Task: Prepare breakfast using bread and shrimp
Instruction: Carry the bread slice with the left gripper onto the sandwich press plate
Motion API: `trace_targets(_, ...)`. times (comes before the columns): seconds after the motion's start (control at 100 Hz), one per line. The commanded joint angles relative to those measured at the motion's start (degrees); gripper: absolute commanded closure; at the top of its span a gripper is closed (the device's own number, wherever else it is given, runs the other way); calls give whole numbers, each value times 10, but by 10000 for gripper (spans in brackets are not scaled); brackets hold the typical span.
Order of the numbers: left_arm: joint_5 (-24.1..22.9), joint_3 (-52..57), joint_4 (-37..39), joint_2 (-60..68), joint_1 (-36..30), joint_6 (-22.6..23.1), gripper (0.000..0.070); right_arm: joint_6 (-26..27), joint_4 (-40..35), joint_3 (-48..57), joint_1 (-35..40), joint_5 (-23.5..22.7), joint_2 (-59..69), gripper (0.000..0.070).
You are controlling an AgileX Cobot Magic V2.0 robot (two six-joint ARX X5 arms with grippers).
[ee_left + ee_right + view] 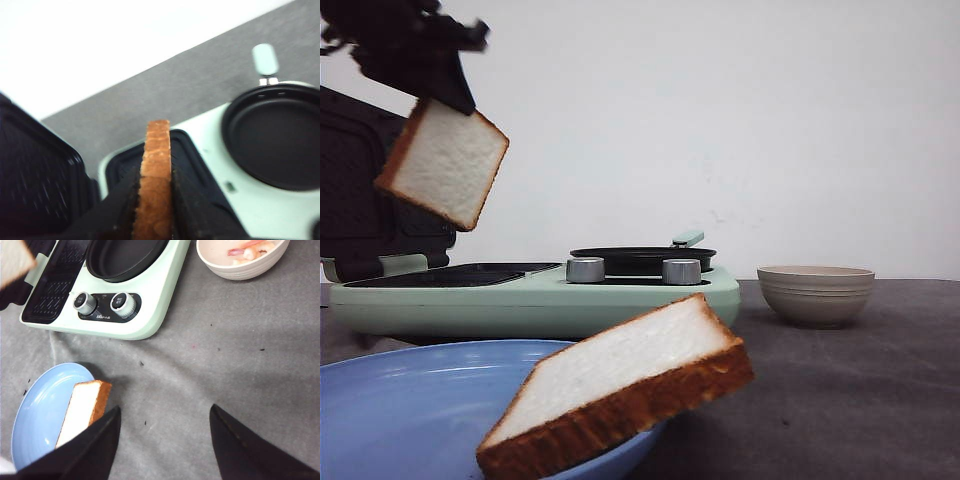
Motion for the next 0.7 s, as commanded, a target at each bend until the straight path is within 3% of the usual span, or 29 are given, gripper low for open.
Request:
trace_targets(0.0,-6,37,7,38,2,50,690,-9,2,9,2,-2,2,353)
trace_targets(0.27,-45,163,7,176,15,123,690,-19,2,9,2,4,2,353)
trace_targets(0.69,-82,239,21,296,16,181,690,-22,3,9,2,8,2,353)
